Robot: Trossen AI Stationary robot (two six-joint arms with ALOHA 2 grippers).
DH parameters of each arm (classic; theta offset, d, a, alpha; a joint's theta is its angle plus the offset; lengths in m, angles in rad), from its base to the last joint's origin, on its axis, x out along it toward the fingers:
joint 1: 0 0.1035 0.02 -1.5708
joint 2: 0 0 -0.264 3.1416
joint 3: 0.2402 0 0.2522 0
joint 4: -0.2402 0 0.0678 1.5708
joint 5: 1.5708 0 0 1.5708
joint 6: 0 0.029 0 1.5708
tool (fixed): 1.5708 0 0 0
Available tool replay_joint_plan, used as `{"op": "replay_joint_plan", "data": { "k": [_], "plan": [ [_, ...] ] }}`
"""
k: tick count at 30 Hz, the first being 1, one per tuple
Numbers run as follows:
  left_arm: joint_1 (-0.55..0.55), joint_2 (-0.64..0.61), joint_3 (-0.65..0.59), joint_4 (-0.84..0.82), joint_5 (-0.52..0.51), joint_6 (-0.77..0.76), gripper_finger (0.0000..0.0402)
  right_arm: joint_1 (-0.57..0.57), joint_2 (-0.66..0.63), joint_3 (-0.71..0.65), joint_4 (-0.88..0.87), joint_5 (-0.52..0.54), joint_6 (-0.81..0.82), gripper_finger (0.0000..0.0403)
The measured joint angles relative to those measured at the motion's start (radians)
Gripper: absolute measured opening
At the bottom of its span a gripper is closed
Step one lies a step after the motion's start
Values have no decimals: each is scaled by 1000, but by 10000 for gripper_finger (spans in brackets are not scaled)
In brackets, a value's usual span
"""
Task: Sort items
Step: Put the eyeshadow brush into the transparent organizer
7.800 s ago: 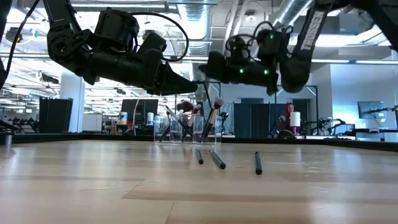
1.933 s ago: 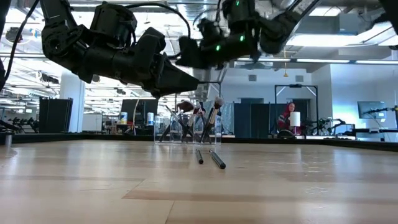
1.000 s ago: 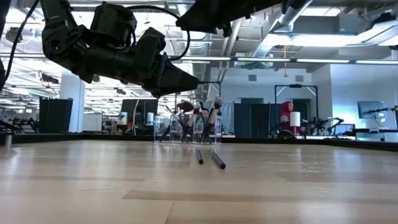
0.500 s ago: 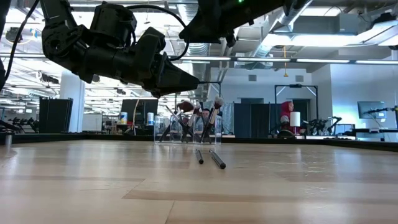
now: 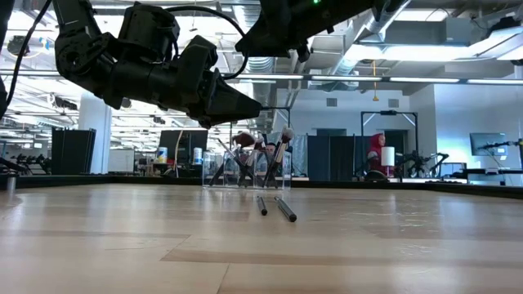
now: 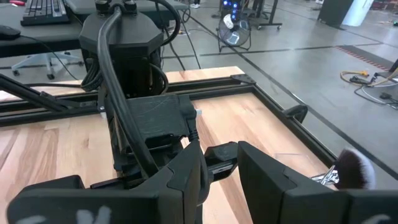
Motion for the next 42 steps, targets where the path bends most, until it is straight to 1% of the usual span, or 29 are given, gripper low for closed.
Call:
{"op": "replay_joint_plan", "data": {
  "k": [18,23,26,35,39,42],
  "plan": [
    [0,0,0,0,0,0,136,0,1,0,1,-1,-1,99],
    [0,0,0,0,0,0,136,-1,1,0,1,-1,-33,99],
    [0,0,0,0,0,0,136,-3,1,0,-3,-3,-9,99],
    [0,0,0,0,0,0,136,-4,17,-2,-150,3,45,102],
    [0,0,0,7,0,3,136,-18,14,-2,-174,12,94,117],
    [5,0,9,54,-4,54,136,-9,9,-1,-223,7,150,137]
  ]
}}
